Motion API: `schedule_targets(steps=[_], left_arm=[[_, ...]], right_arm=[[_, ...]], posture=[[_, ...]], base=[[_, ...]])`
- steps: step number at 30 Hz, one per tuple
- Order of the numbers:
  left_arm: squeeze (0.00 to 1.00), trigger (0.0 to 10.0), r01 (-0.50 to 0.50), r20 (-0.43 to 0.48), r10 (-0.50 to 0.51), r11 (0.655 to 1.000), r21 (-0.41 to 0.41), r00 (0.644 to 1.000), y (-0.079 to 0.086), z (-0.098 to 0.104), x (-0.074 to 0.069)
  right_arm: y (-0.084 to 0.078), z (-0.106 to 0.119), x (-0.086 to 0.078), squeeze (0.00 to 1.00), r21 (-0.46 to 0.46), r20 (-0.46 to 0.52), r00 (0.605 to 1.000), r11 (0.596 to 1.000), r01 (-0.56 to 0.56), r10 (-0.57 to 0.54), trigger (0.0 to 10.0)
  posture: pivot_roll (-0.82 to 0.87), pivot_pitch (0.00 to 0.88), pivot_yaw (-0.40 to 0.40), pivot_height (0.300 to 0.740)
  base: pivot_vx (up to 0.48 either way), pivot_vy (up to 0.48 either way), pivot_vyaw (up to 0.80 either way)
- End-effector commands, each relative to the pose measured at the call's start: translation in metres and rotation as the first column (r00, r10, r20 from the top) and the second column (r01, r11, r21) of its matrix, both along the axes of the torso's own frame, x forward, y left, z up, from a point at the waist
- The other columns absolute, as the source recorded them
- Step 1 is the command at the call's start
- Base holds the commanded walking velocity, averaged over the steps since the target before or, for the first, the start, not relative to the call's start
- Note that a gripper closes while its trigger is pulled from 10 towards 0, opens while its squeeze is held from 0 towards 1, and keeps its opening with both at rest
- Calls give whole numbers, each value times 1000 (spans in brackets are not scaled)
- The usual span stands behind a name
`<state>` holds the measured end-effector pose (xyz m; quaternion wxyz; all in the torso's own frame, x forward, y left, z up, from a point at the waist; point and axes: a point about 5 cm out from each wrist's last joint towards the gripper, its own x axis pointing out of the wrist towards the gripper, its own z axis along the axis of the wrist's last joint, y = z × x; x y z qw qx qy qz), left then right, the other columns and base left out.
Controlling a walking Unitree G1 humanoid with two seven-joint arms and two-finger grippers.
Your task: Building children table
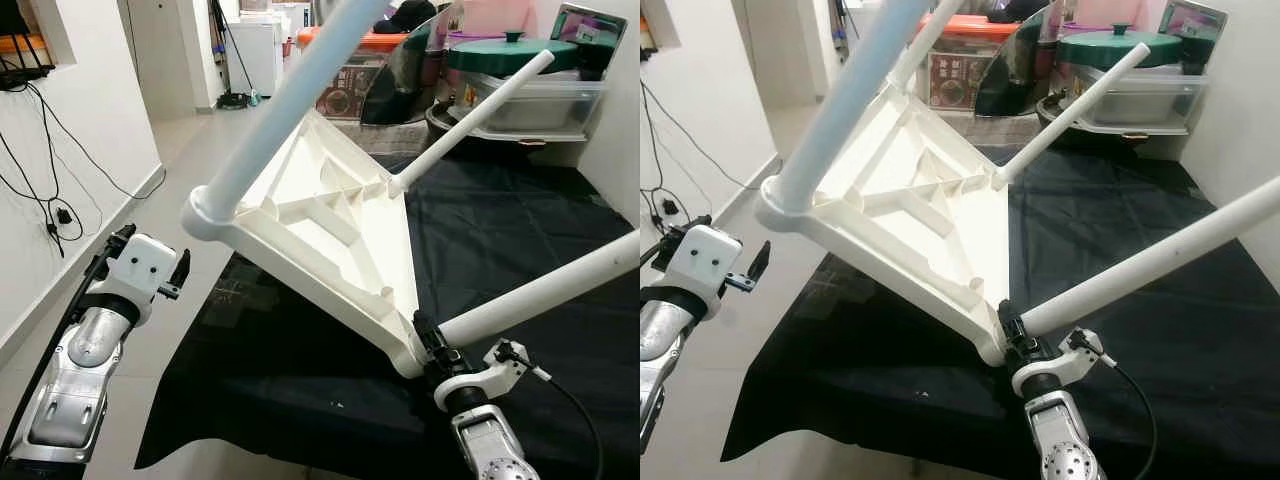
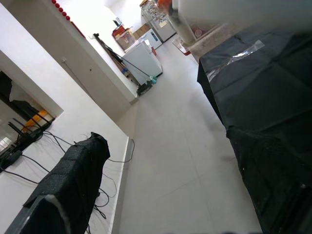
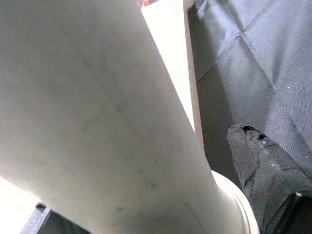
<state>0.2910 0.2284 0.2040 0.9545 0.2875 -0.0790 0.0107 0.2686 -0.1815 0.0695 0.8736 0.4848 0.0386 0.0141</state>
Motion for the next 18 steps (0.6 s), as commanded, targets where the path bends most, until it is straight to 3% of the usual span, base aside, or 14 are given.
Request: schedule_targets(steps=[1,18], left_arm=[[0,10000,-15,8,15,1000,14,1000,1,2,-2],[0,10000,-15,8,15,1000,14,1000,1,2,-2]], right_arm=[[-70,-19,12,0,89,-610,586,689,719,-534,10000],[-70,-19,12,0,89,-610,586,689,719,-534,10000]], posture=[[177,54,37,740],[177,54,37,740]], base=[[0,0,0],[0,0,0]])
